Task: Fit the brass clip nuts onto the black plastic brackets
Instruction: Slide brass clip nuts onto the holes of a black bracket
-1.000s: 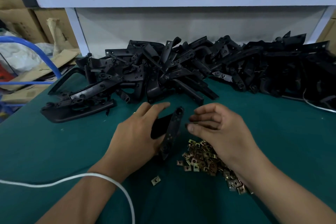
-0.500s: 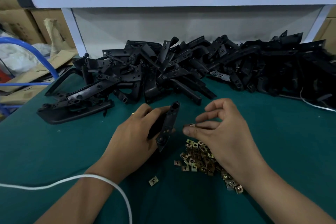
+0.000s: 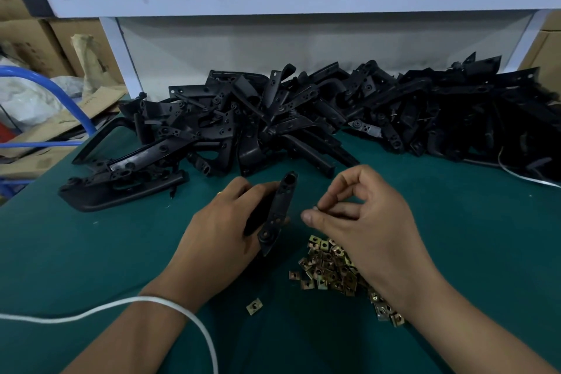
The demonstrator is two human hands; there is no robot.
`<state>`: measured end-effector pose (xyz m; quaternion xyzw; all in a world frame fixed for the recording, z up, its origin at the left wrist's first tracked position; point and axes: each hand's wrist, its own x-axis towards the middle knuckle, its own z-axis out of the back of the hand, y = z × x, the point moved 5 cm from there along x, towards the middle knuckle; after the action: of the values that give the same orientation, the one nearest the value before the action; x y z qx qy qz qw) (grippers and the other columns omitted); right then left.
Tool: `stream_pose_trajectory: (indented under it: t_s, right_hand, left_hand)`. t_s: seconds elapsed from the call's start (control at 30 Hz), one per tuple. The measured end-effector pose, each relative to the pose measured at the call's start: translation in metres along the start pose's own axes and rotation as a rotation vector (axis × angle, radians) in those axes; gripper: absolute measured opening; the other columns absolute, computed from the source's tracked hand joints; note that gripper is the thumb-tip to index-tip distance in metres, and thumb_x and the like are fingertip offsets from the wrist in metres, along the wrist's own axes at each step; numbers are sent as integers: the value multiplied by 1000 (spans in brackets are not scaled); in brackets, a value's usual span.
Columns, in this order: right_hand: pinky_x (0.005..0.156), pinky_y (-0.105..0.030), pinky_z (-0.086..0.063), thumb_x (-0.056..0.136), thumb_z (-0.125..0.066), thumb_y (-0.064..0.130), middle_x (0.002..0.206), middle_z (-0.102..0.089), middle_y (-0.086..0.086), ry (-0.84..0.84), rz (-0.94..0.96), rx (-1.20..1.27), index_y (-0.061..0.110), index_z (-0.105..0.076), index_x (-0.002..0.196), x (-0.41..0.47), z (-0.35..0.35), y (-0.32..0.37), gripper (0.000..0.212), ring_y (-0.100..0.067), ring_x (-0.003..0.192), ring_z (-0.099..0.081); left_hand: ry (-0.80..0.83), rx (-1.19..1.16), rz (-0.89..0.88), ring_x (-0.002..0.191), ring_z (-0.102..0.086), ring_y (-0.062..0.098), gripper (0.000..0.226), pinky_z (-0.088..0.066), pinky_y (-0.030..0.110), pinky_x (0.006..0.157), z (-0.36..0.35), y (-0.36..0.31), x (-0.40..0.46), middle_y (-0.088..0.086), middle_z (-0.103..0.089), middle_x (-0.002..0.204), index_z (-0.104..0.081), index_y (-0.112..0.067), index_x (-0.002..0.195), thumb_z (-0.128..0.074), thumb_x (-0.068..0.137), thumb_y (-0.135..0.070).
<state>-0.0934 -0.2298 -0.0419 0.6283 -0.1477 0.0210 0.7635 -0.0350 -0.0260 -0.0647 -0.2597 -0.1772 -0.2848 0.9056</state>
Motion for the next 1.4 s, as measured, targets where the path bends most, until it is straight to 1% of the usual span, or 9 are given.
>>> stream_pose_trajectory:
  t_s: [0.13,0.27,0.43,0.53,0.67,0.9,1.07,1.17,1.4]
  right_hand:
    - [79,-23,-62,84,-88,14,99,-77,0,5,-13,92,28,-66,95,1,-2,0,29,-17,91,-79]
    - [77,-30,-65,88,-81,5,95,-78,-12,-15,-65,300,6,-64,102,2,-4,0,21,-27,87,-80]
    - [69,-31,-65,87,-80,10,86,-76,-16,-58,-134,400,-3,-63,101,3,-2,-2,25,-36,79,-80]
    - [69,-30,-65,85,-82,11,87,-77,-18,-69,-181,457,-5,-65,102,2,-2,-5,29,-36,80,-80]
    - [71,-32,-65,83,-84,12,90,-78,-22,-65,-243,522,-6,-67,101,0,-6,-9,31,-34,83,-80]
    - [73,-31,-64,77,-86,15,92,-77,-24,-105,-254,595,-5,-69,101,-2,-6,-11,36,-31,83,-79]
    - [71,-29,-64,76,-87,15,90,-78,-23,-146,-248,579,-3,-71,97,-2,-6,-13,32,-29,81,-80]
    - [69,-28,-64,74,-88,15,88,-78,-22,-184,-244,589,1,-72,93,-1,-5,-14,29,-28,79,-80]
    - [75,-33,-65,84,-84,10,96,-77,-27,-164,-250,597,-2,-68,99,-6,-8,-11,25,-36,89,-79]
  left_hand:
    - [-1,4,2,87,-59,8,47,-54,31,65,0,1,0,-21,-47,112,-43,-47,140,-57,96,-59]
    - [-6,-6,-3,88,-59,8,47,-56,34,66,1,-1,0,-21,-48,111,-44,-47,140,-59,97,-59]
    - [-5,-17,-8,91,-59,9,50,-57,35,69,4,-5,-1,-20,-49,113,-42,-48,141,-65,97,-48]
    - [2,-19,-17,96,-59,10,55,-57,35,72,5,-9,-1,-18,-50,116,-38,-51,146,-59,96,-43]
    - [25,28,-25,96,-54,11,65,-54,33,70,6,-16,0,-15,-49,115,-30,-54,153,-43,90,-47]
    - [68,53,-14,97,-56,15,69,-57,41,70,3,-21,0,-11,-50,116,-25,-55,155,-46,90,-42]
    - [62,62,-23,94,-58,16,67,-57,41,68,0,-24,0,-11,-50,115,-23,-55,155,-41,91,-47]
    - [54,72,-16,93,-58,16,68,-57,40,66,-1,-28,-1,-11,-50,114,-23,-53,155,-45,92,-45]
    - [25,141,14,88,-59,18,69,-56,42,62,0,-32,-1,-8,-52,111,-26,-51,156,-50,91,-46]
